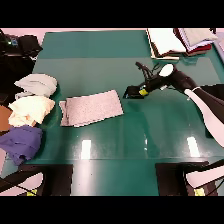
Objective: Fold the shirts.
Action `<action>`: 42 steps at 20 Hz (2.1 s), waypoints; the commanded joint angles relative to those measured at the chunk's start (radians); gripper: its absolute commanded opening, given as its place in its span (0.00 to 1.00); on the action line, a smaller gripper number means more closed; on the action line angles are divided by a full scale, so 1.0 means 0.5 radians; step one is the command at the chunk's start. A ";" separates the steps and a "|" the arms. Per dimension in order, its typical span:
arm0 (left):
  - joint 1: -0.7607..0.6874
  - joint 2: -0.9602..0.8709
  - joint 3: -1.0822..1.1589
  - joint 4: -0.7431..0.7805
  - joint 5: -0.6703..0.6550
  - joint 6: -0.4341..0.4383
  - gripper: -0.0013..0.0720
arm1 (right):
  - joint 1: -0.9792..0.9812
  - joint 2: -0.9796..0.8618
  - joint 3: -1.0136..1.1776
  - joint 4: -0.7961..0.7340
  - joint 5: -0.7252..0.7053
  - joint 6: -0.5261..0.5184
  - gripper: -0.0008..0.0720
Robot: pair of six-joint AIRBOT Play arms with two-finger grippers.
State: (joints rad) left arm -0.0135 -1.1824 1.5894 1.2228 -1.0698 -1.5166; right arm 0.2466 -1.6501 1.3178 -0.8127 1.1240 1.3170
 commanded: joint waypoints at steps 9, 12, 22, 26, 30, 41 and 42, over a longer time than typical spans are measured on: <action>-0.236 -0.118 0.002 -0.115 0.021 0.100 0.04 | 0.460 -0.697 0.575 0.540 -0.142 -0.106 0.27; -0.236 -0.118 0.002 -0.153 0.020 0.098 0.04 | 0.475 -0.696 0.734 0.465 -0.185 -0.106 0.03; -0.323 -0.118 0.002 -0.156 0.018 0.103 0.04 | -0.555 0.290 0.150 -0.196 -0.149 -0.047 0.03; -0.520 -0.118 0.002 -0.156 0.113 0.101 0.04 | -1.236 0.575 0.018 -0.282 -0.122 -0.048 0.03; -0.685 -0.118 0.002 -0.156 0.191 0.101 0.04 | -1.803 0.661 0.021 -0.275 -0.197 -0.056 0.03; -0.733 -0.120 0.002 -0.127 0.171 0.048 0.04 | -2.058 0.622 0.248 -0.161 -0.478 -0.213 0.03; -0.733 -0.120 0.002 -0.127 0.159 0.048 0.04 | -2.058 0.623 0.327 -0.162 -0.480 -0.214 0.03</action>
State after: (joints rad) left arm -0.3786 -1.2415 1.5894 1.1545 -0.9836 -1.4910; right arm -0.7822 -1.3346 1.4075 -0.8909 0.9043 1.2255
